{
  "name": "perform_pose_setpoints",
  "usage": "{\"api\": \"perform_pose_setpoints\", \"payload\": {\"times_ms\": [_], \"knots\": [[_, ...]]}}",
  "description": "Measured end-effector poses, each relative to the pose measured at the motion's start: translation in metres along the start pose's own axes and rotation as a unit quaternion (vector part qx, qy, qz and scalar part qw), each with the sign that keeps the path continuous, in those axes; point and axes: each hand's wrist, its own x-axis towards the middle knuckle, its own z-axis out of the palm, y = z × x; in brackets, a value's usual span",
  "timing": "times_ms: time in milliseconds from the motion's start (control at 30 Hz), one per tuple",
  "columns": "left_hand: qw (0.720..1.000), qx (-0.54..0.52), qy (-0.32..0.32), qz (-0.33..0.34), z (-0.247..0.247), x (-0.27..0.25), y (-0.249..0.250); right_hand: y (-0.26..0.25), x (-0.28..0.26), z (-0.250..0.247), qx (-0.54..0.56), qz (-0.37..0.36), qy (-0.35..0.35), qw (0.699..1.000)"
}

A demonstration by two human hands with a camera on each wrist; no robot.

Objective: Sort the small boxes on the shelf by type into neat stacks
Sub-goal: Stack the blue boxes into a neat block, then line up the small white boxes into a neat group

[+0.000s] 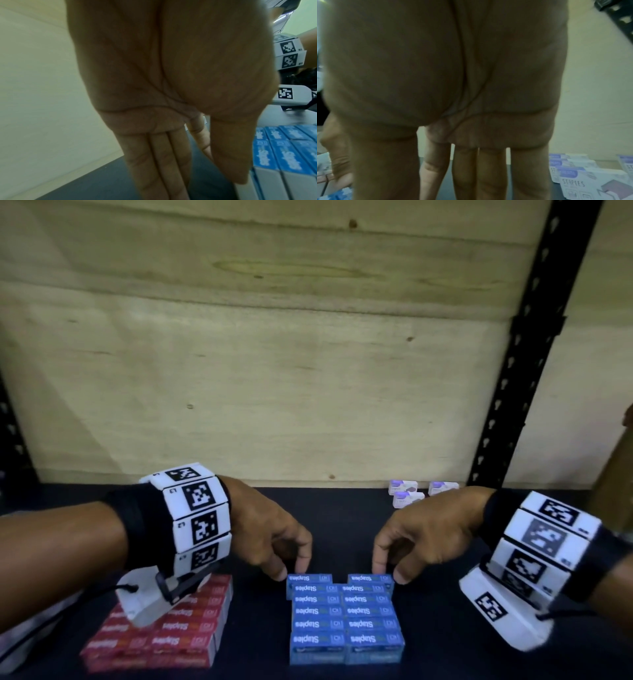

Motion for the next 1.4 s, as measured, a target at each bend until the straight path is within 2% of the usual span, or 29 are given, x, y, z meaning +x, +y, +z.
{"api": "perform_pose_setpoints", "payload": {"times_ms": [167,467,667,733,833,967,1067,1167,1400], "knots": [[1.0,0.004,-0.009,0.004,-0.002,0.001,0.002,0.002,0.006,-0.001,0.022,-0.025,-0.002,0.999],[0.999,0.032,0.0,0.011,0.0,0.009,0.005,0.0,0.01,-0.001,-0.01,-0.036,-0.004,0.999],[1.0,0.018,-0.005,-0.021,-0.006,0.011,0.007,0.012,0.0,-0.005,0.054,-0.027,0.025,0.998],[0.999,0.007,0.027,-0.026,-0.015,0.017,0.01,0.024,-0.009,-0.012,0.075,-0.009,0.061,0.995],[0.993,0.023,0.113,-0.024,-0.034,0.035,0.021,0.055,-0.022,-0.026,0.095,0.039,0.154,0.983],[0.977,0.059,0.204,-0.007,-0.058,0.07,0.041,0.102,-0.027,-0.031,0.02,0.142,0.264,0.954],[0.968,0.083,0.238,0.018,-0.069,0.102,0.056,0.128,-0.023,-0.027,-0.023,0.208,0.256,0.944],[0.963,0.113,0.242,0.029,-0.077,0.134,0.071,0.144,-0.02,-0.025,-0.061,0.255,0.222,0.939],[0.96,0.156,0.23,0.03,-0.08,0.181,0.097,0.163,-0.003,-0.021,-0.089,0.265,0.201,0.939]]}}
